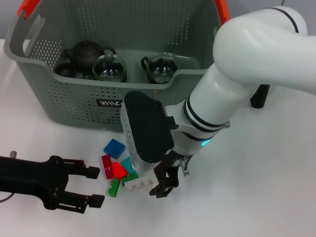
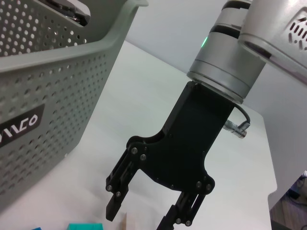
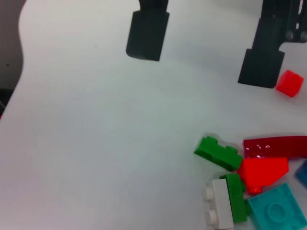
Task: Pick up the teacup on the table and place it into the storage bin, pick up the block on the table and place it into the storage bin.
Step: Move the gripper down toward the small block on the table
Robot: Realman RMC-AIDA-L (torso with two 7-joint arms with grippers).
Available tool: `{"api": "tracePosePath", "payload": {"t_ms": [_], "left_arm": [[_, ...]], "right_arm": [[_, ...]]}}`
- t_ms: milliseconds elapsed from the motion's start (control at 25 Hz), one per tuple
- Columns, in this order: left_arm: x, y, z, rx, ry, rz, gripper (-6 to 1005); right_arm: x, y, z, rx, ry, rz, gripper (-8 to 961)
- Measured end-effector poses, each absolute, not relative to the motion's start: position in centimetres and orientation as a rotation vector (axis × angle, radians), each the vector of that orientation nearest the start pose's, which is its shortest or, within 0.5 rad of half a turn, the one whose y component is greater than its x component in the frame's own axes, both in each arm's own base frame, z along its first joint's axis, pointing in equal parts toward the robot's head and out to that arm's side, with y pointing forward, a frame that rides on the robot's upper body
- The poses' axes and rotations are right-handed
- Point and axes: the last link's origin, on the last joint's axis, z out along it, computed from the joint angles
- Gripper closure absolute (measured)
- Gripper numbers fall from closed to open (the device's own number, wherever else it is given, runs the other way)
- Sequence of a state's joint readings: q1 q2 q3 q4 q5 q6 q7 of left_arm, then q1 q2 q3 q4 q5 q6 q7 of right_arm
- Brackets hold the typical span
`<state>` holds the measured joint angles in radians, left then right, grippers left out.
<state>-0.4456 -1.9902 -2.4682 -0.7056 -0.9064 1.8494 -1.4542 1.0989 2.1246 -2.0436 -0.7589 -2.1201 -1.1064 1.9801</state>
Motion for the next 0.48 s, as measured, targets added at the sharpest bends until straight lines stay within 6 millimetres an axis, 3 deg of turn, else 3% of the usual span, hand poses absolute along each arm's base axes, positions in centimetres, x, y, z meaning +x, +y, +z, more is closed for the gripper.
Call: {"api": "tracePosePath", "payload": {"t_ms": [480], "left_arm": [[-30.34, 27.08, 2.85, -2.995, -0.817, -0.485, 203]], "right_arm": [[9.62, 33.98, -16.30, -3.081, -0.440, -0.668, 249]]}}
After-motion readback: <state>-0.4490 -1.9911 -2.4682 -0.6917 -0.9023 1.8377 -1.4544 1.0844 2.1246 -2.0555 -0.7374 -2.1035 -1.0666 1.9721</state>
